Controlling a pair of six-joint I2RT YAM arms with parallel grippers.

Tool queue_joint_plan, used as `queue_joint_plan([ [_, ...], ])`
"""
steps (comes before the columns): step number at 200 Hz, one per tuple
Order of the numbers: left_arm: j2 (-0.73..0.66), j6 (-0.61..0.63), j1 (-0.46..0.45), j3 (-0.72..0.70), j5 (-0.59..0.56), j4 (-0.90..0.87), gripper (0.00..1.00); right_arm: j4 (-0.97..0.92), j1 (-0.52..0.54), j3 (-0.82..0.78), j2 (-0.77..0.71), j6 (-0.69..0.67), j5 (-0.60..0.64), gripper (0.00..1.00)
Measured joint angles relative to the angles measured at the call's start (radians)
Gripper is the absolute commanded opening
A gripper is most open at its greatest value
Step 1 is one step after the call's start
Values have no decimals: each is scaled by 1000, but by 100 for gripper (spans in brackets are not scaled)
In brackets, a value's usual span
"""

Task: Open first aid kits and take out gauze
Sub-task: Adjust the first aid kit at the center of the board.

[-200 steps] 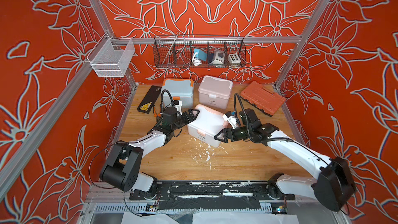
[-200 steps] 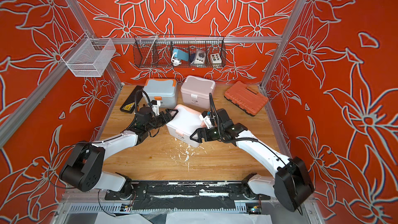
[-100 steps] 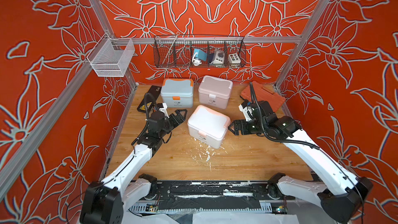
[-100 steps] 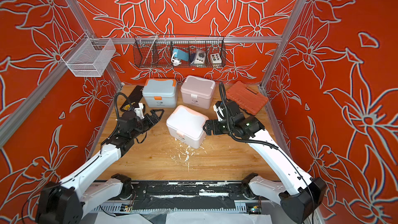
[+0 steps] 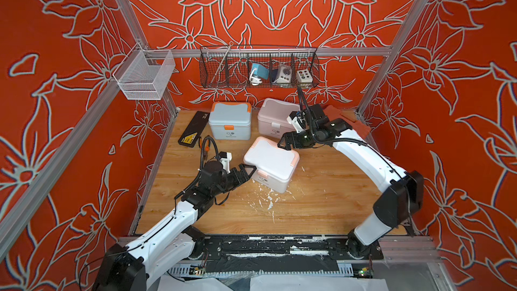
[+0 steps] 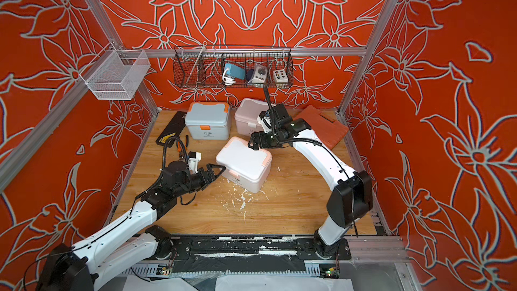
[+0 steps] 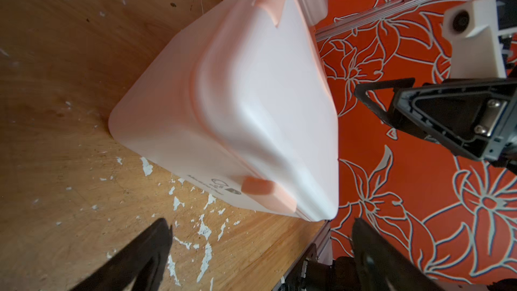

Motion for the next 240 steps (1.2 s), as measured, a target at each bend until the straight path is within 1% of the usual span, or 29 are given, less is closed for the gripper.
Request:
queue_joint_plan([
  [21,92,-5,0,4,43,86,95,1,0,-5,58,-14,-26,80],
  [41,177,-5,0,23,87,157,94,13,2,-57,39,-19,-61,79],
  [57,233,-8,0,41,125,202,93,29,9,-135,-19,-18,-79,79],
  [78,297,-13,-3,60,172,259,93,28,16,-255,-132,-5,-103,79],
  [92,324,-14,-12,70,190,291,93,31,20,-328,-217,9,-113,81],
  [102,337,-16,-21,76,200,314,93,28,21,-366,-268,17,-114,84],
  [117,348,-20,-35,78,225,347,93,8,22,-394,-328,26,-100,90],
  [131,347,-20,-42,79,238,363,94,1,22,-395,-359,32,-61,98],
  [156,337,-19,-39,64,237,377,96,-19,19,-390,-377,32,14,98],
  [178,328,-19,-8,40,245,397,97,-40,7,-356,-364,33,56,98],
  [209,328,-30,35,19,262,474,97,-31,2,-297,-346,33,77,91],
  [223,339,-53,45,1,275,546,96,-31,2,-266,-325,31,72,84],
  [240,389,-88,51,-12,299,639,93,-34,2,-216,-282,16,23,77],
])
